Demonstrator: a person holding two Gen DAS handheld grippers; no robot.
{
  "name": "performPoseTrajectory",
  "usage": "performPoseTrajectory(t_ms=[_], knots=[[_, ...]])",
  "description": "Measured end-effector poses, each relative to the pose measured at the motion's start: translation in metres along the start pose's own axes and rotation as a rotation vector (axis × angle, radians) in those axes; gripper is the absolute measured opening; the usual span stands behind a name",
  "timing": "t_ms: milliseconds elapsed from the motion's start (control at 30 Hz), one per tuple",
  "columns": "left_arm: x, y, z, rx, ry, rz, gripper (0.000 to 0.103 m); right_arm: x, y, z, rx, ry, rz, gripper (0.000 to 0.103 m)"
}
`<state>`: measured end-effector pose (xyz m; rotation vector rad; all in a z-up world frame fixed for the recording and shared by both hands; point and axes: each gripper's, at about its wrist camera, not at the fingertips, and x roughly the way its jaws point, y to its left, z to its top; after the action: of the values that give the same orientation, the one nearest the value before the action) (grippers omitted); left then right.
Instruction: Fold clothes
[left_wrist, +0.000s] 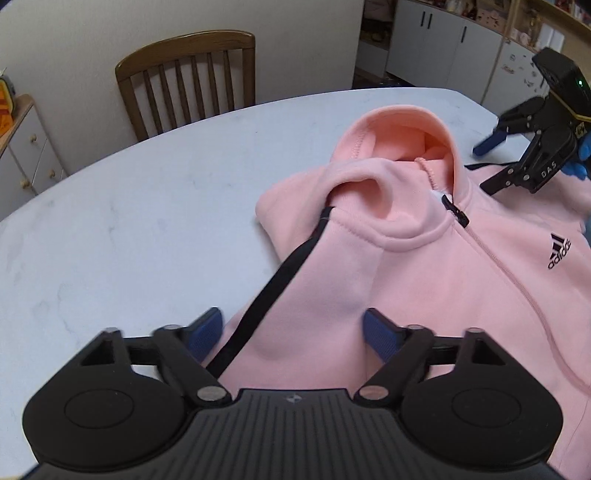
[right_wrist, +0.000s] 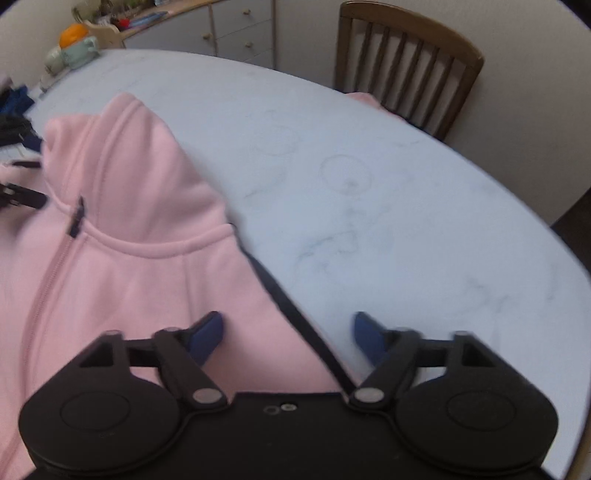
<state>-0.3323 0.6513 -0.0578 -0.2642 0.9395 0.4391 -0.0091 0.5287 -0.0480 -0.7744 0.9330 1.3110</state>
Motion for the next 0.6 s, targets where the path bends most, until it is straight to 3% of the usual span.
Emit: performPoseTrajectory(t_ms=[67,100,200,367,467,600], knots=[[-0.002,-0.002,0.0,-0.024,-0.011,0.014,0.052,-0.005,0.006,-0.004,-0.021,-0.019,0.014,0.103],[-0.004,-0.003,0.0,-0.038,-0.017,0.024,0.021,-0.007,0.01,-0.006,-0.039,-0.024,0.009,0.103],[-0.012,0.0,0.003,-0.091,-0.038,0.06,0.008,-0.02,0.02,-0.014,-0.107,-0.054,-0.005,0.103],[-0.028,0.006,0.014,-0.09,-0.101,0.195,0.0,-0.065,0.006,-0.024,-0.105,-0.181,-0.053,0.103],[-0.027,0.013,0.02,-0.129,-0.117,0.199,0.0,-0.068,-0.004,-0.032,-0.07,-0.181,-0.086,0.103],[-0.024,-0.004,0.019,-0.1,-0.113,0.174,0.001,-0.042,-0.005,-0.039,-0.04,-0.137,-0.075,0.103]])
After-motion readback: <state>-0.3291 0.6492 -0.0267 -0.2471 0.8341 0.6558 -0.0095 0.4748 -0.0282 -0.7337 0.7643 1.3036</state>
